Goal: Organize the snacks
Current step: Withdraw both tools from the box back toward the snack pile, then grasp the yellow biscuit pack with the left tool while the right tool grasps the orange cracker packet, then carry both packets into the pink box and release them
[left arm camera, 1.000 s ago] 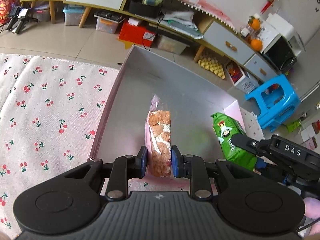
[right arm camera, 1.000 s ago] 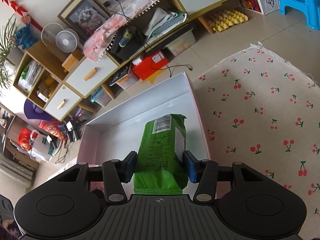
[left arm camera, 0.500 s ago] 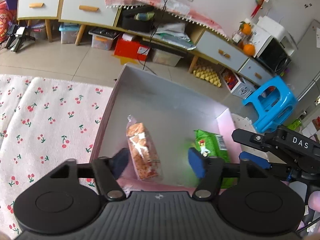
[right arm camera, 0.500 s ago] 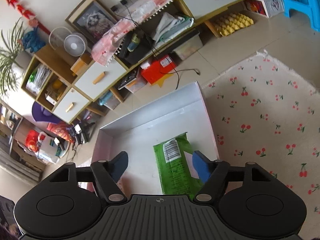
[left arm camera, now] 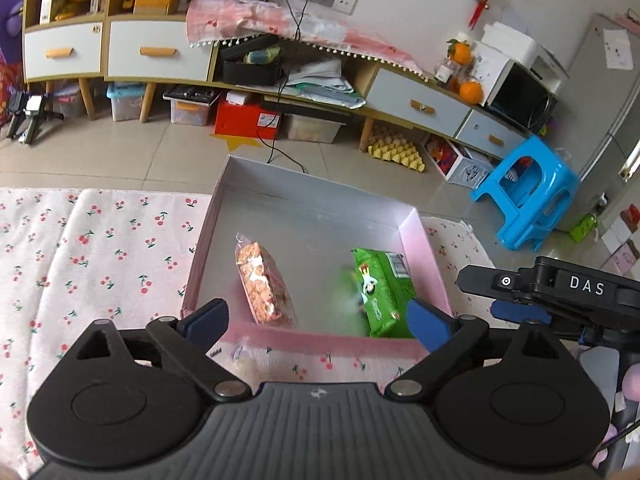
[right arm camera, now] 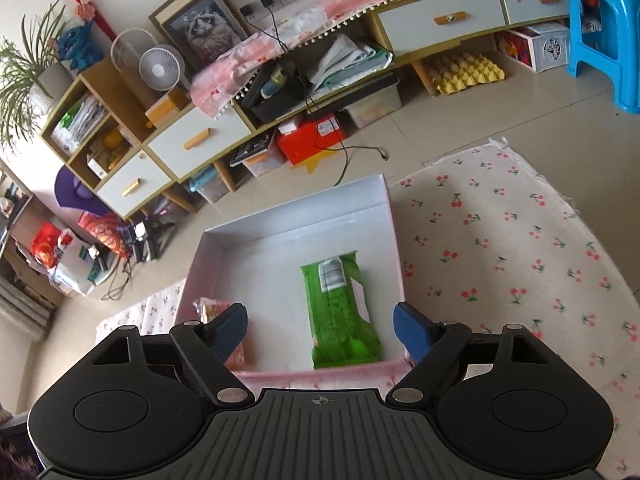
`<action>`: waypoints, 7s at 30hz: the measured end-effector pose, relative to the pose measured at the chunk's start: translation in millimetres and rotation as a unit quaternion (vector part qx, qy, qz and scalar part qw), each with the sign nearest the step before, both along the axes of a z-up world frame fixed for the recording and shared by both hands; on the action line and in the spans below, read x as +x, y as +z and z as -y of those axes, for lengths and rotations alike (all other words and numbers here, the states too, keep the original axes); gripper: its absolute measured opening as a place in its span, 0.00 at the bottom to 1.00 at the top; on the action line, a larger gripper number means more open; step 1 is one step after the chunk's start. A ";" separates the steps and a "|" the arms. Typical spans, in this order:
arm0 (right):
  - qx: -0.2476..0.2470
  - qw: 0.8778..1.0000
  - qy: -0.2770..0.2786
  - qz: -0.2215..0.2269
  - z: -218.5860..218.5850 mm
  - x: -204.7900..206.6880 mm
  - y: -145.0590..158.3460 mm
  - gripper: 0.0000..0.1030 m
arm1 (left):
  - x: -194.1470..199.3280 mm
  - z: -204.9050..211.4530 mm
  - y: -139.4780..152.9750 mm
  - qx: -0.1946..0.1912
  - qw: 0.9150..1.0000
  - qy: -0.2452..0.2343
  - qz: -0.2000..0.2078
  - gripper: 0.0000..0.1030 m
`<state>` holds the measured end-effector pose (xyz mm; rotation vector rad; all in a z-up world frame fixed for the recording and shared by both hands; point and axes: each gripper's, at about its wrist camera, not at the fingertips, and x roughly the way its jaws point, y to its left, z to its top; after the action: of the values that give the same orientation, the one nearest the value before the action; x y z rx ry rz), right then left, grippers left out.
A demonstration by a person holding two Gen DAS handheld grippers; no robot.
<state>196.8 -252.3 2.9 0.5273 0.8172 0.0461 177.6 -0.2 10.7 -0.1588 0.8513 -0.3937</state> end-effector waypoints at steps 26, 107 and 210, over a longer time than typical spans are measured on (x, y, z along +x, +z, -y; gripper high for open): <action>-0.053 0.997 0.049 -0.031 -16.5 -90.2 24.3 0.91 | -72.7 -25.1 11.0 0.072 0.997 0.026 -0.019 0.99; -0.213 0.958 0.186 -0.052 -122.3 -135.6 -80.8 0.76 | -92.7 -56.4 -67.6 0.186 0.977 -0.098 0.016 0.56; 0.081 0.994 -0.060 0.039 2.7 56.8 -57.4 0.65 | 46.2 8.9 -52.0 -0.081 0.994 0.060 -0.033 0.36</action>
<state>253.6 -255.0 -54.5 0.7220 0.7076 0.0220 223.8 -9.1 -41.3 -0.3735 0.8704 -0.3470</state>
